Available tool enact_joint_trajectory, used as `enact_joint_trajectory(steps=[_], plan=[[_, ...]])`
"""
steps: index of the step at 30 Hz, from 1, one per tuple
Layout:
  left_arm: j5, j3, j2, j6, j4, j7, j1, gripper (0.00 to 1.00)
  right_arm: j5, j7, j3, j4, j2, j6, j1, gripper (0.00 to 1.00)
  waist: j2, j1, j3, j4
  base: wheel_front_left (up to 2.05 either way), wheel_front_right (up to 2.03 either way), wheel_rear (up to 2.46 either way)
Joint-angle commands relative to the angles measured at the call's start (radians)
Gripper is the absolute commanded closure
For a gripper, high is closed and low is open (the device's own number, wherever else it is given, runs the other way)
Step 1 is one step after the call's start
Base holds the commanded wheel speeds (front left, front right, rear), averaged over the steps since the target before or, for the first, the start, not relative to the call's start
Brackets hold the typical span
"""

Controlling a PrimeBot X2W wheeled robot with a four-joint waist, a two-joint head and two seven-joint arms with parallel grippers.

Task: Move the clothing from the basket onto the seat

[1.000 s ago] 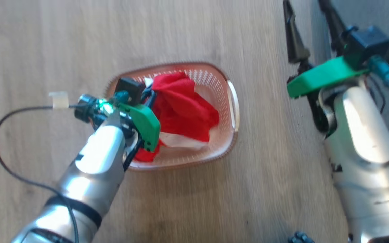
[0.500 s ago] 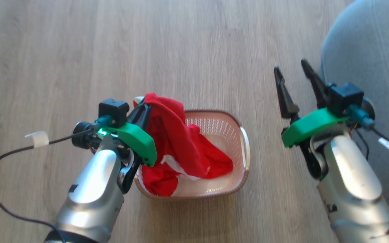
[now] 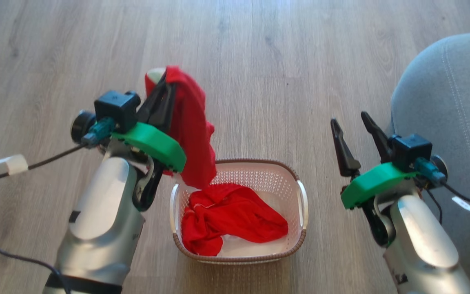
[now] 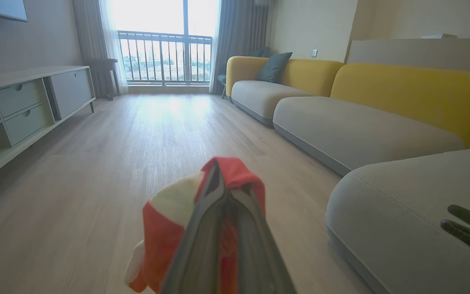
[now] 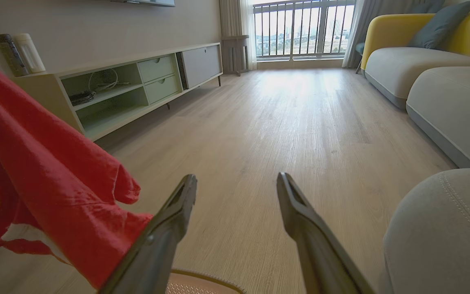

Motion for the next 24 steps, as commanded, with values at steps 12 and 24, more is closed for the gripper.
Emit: enact_joint_trajectory(steps=[12, 24], plan=[[0.002, -0.010, 0.011, -0.018, -0.329, -0.014, -0.173, 1.00, 0.004, -0.007, -0.015, -0.024, 0.005, 0.000, 0.019, 0.00, 0.0000, 0.0001, -0.008, 0.005, 0.00, 0.00, 0.00], [-0.019, -0.096, 0.010, 0.017, -0.474, 0.007, -0.222, 1.00, 0.002, -0.007, -0.013, -0.021, 0.009, 0.000, 0.021, 0.00, 0.0000, 0.0001, -0.003, -0.001, 0.00, 0.00, 0.00]])
